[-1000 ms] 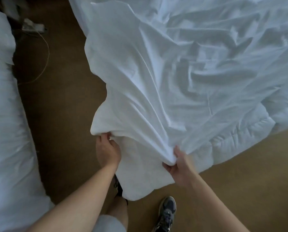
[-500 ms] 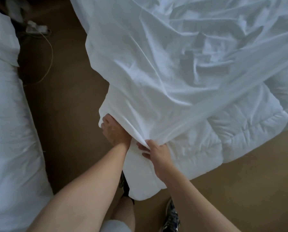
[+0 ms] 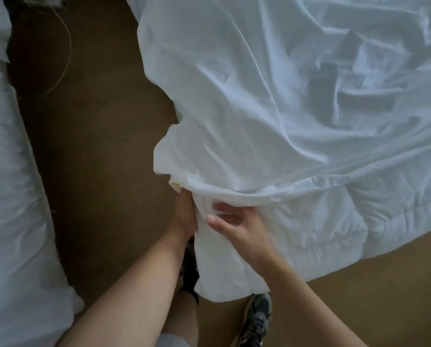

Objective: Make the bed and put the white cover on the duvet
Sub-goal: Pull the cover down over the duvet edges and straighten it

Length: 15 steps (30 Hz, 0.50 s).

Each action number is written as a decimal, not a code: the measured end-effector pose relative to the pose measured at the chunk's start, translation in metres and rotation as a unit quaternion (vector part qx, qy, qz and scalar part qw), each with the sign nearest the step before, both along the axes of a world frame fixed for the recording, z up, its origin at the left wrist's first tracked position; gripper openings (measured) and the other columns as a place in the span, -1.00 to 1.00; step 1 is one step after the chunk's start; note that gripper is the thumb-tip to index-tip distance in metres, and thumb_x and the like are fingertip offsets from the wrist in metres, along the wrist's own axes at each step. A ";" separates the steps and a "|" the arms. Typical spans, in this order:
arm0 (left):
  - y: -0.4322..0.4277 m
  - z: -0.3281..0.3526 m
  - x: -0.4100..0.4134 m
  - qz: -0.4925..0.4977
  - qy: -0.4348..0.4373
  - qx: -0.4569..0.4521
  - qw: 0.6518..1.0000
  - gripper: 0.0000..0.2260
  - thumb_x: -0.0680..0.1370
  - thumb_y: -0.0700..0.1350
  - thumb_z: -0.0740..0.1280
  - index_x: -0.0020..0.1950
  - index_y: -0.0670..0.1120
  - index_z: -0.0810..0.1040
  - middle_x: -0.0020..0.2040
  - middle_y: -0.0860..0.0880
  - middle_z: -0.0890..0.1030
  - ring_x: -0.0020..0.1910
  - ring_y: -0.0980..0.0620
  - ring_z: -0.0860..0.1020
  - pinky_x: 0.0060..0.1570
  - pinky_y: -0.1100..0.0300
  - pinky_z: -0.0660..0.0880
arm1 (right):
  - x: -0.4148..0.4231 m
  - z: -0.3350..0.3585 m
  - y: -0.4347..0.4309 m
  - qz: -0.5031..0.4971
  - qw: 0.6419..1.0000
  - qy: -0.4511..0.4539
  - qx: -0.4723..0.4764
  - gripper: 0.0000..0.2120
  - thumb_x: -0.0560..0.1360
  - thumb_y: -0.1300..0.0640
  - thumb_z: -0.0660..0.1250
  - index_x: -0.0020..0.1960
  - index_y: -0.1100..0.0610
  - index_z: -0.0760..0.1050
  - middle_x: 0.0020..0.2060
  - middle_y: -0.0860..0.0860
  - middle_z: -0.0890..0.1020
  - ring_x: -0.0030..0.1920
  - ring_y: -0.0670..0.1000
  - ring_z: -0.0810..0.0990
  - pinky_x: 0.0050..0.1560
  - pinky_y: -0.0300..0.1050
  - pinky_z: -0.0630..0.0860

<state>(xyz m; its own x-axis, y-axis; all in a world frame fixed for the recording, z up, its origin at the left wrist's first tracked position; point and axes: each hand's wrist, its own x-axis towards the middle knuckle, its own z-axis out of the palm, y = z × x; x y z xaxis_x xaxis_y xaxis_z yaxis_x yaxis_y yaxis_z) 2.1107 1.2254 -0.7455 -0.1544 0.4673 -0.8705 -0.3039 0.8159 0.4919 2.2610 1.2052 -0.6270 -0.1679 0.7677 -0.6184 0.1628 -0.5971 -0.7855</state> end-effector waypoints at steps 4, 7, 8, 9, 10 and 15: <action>-0.008 0.041 -0.008 -0.011 0.039 0.120 0.992 -0.39 0.58 0.34 0.22 0.40 -0.10 0.49 0.14 0.02 0.63 0.29 -0.05 0.58 0.11 0.11 0.57 | -0.054 0.008 0.026 0.015 0.997 -0.027 0.070 -0.54 0.34 -0.09 0.63 0.16 0.03 0.61 -0.03 -0.07 0.70 0.00 -0.09 0.69 0.09 -0.04 0.65; -0.024 0.071 -0.012 0.047 0.087 0.114 0.989 -0.70 0.54 0.17 0.43 0.18 0.04 0.61 0.00 0.03 0.73 -0.01 0.05 0.70 -0.02 0.00 0.62 | -0.099 0.021 0.051 -0.125 0.991 0.051 -0.017 -0.69 0.44 -0.03 0.55 0.11 0.07 0.64 -0.01 -0.05 0.73 0.06 -0.06 0.70 0.23 0.03 0.60; -0.033 0.078 -0.017 0.044 0.117 0.119 0.985 -0.79 0.55 0.04 0.45 0.16 0.04 0.62 -0.04 0.04 0.73 -0.04 0.04 0.71 -0.06 0.03 0.62 | -0.109 0.023 0.058 -0.156 0.986 0.042 -0.051 -0.69 0.48 -0.06 0.51 0.15 0.05 0.63 0.01 -0.07 0.72 0.08 -0.07 0.68 0.25 0.01 0.59; -0.041 0.088 -0.020 0.018 0.150 0.142 0.978 -0.81 0.56 -0.04 0.46 0.17 0.03 0.62 -0.04 0.06 0.73 -0.03 0.06 0.70 -0.06 0.07 0.62 | -0.116 0.025 0.062 -0.169 0.983 0.008 -0.065 -0.69 0.52 -0.08 0.46 0.19 0.04 0.60 0.03 -0.08 0.71 0.09 -0.06 0.67 0.26 0.01 0.58; -0.050 0.093 -0.023 -0.021 0.174 0.176 0.969 -0.80 0.57 -0.10 0.44 0.20 0.03 0.62 -0.02 0.08 0.73 0.00 0.08 0.69 -0.04 0.11 0.62 | -0.121 0.026 0.062 -0.179 0.981 -0.016 -0.072 -0.69 0.55 -0.09 0.42 0.22 0.03 0.58 0.05 -0.08 0.69 0.10 -0.05 0.65 0.27 0.02 0.57; -0.076 0.116 -0.025 0.076 -0.009 0.177 0.981 -0.77 0.63 -0.21 0.35 0.28 -0.05 0.59 0.14 -0.03 0.71 0.18 -0.06 0.65 0.07 0.08 0.61 | -0.121 0.040 0.030 -0.244 0.956 0.010 -0.161 -0.77 0.57 -0.02 0.38 0.16 0.06 0.53 -0.02 0.00 0.68 0.00 0.01 0.68 0.15 0.08 0.64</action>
